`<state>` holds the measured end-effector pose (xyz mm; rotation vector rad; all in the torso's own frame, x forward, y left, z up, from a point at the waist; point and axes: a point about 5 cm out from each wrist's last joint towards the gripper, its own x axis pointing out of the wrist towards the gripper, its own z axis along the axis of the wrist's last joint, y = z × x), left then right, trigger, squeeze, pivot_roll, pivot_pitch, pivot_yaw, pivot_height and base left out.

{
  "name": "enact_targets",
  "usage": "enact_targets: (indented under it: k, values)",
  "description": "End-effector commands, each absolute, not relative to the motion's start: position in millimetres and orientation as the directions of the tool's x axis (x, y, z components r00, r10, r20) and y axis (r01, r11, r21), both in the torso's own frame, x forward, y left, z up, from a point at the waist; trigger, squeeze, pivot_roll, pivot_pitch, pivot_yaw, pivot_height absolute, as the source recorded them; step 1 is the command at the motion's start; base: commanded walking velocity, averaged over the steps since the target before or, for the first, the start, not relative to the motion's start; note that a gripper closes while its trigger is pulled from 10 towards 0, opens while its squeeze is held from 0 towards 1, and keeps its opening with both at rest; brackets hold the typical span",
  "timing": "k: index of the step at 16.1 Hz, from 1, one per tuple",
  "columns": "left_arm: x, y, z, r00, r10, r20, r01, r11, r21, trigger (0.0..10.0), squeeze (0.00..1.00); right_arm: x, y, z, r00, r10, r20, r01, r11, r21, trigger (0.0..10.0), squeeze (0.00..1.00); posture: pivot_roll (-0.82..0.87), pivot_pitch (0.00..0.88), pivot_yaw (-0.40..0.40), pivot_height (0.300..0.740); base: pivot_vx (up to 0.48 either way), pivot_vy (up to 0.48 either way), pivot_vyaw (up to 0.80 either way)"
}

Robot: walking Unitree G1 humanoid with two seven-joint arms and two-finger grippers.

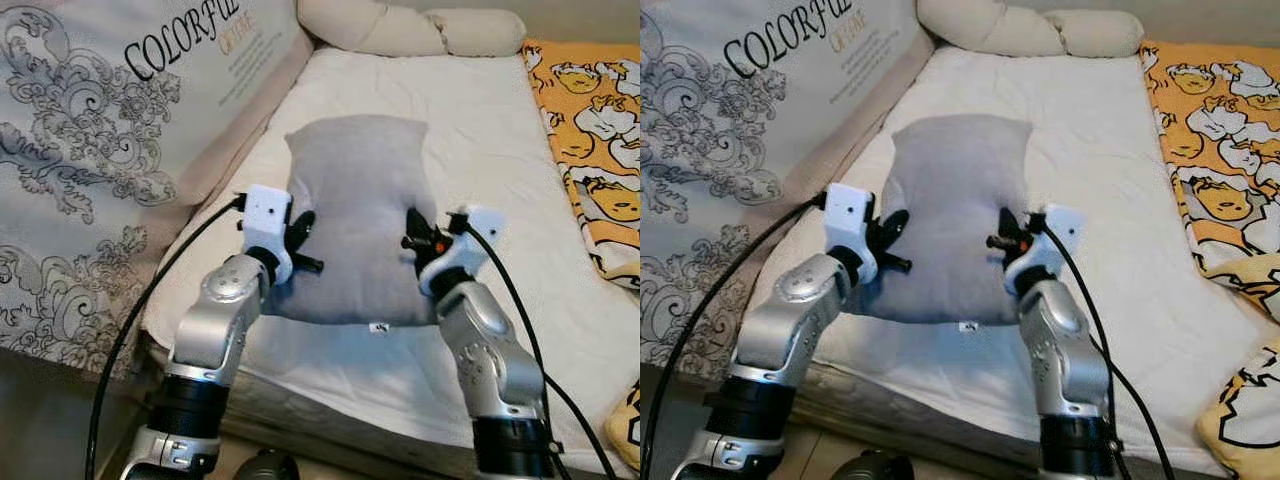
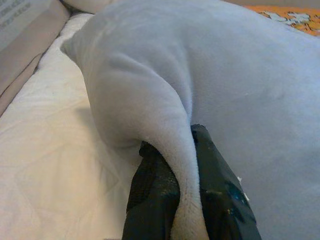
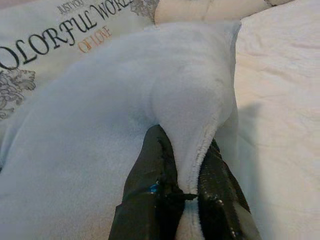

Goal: Clean up the room

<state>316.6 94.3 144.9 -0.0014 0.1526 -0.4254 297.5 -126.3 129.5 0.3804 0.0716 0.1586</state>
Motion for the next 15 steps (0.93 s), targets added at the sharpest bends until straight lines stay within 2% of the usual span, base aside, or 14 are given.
enact_targets:
  k: [1, 5, 7, 15]
  values:
    - [316.0, 100.1, 150.8, 0.916, -0.384, -0.118, 0.387, 0.922, 0.000, 10.0, 0.00, 296.4, -124.4, 141.2, 0.985, 0.170, 0.016, -0.163, 0.910, 0.382, 10.0, 0.00, -0.05, 0.000, 0.068, 0.740, 0.000, 0.296, 0.00]
    - [316.9, 101.7, 150.6, 0.916, -0.380, -0.126, 0.384, 0.923, 0.008, 10.0, 0.00, 296.8, -124.2, 138.2, 0.984, 0.179, -0.014, -0.158, 0.905, 0.395, 10.0, 0.00, -0.05, 0.000, 0.060, 0.740, 0.000, 0.300, 0.00]
    - [316.9, 102.1, 150.3, 0.917, -0.378, -0.127, 0.383, 0.924, 0.011, 10.0, 0.00, 296.7, -123.7, 137.9, 0.982, 0.186, -0.017, -0.164, 0.903, 0.396, 10.0, 0.00, -0.05, 0.000, 0.059, 0.740, 0.000, 0.304, -0.80]
    - [318.2, 103.8, 150.2, 0.913, -0.383, -0.139, 0.387, 0.922, 0.007, 10.0, 0.00, 297.6, -122.2, 137.1, 0.982, 0.186, -0.023, -0.162, 0.905, 0.394, 10.0, 0.00, -0.05, 0.000, 0.073, 0.740, 0.000, 0.292, 0.00]
